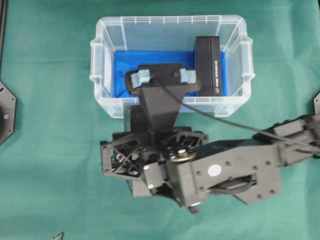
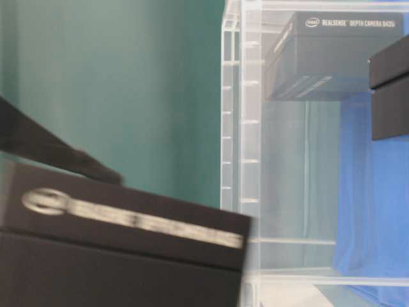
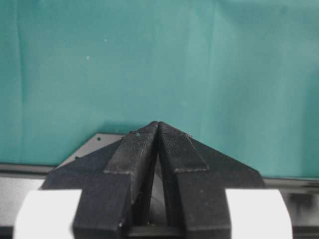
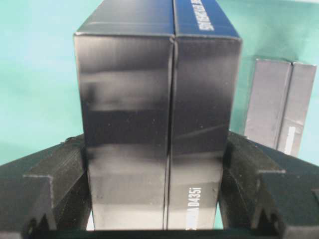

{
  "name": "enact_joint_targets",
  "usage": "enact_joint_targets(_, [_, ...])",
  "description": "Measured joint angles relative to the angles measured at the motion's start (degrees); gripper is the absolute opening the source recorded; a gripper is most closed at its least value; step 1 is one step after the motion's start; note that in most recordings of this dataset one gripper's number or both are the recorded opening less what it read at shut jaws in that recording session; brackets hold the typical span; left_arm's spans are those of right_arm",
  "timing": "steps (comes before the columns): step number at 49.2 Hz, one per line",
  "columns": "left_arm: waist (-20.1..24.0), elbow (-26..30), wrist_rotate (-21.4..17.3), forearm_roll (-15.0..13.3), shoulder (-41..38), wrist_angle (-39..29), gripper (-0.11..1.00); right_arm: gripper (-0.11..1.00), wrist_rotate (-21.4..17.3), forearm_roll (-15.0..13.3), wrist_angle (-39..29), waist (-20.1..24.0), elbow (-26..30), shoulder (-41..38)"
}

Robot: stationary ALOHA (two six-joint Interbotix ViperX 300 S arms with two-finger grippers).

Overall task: Take the box out of the case with the right arm.
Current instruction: 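Carry the held box forward over the bin's front wall, then lower the box onto the table left of the first box and release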

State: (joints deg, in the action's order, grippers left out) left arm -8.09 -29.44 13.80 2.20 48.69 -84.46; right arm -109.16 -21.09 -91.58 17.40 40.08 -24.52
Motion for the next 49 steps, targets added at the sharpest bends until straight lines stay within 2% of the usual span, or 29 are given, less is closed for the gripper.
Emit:
enact_joint_targets(13, [0.0,-0.1,0.0,0.0,-0.1,0.1,0.02,0.69,-2.5,0.6,0.0,0.0,0.0,-3.3])
enact_joint_targets(29, [0.0,-0.7,0.0,0.0,0.0,0.1,0.02,0.69,-4.1,3.0,1.1,0.0,-1.6,-6.9])
enact_joint_targets(38, [0.0,-0.8,0.1,0.0,0.1,0.0,0.02,0.69,-5.4,4.7,6.1,-0.2,-4.8,-8.8])
enact_joint_targets(49, [0.0,-0.8,0.0,-0.3,0.3,0.0,0.02,0.69,-8.2,8.5,16.4,-1.0,-12.0,-10.5])
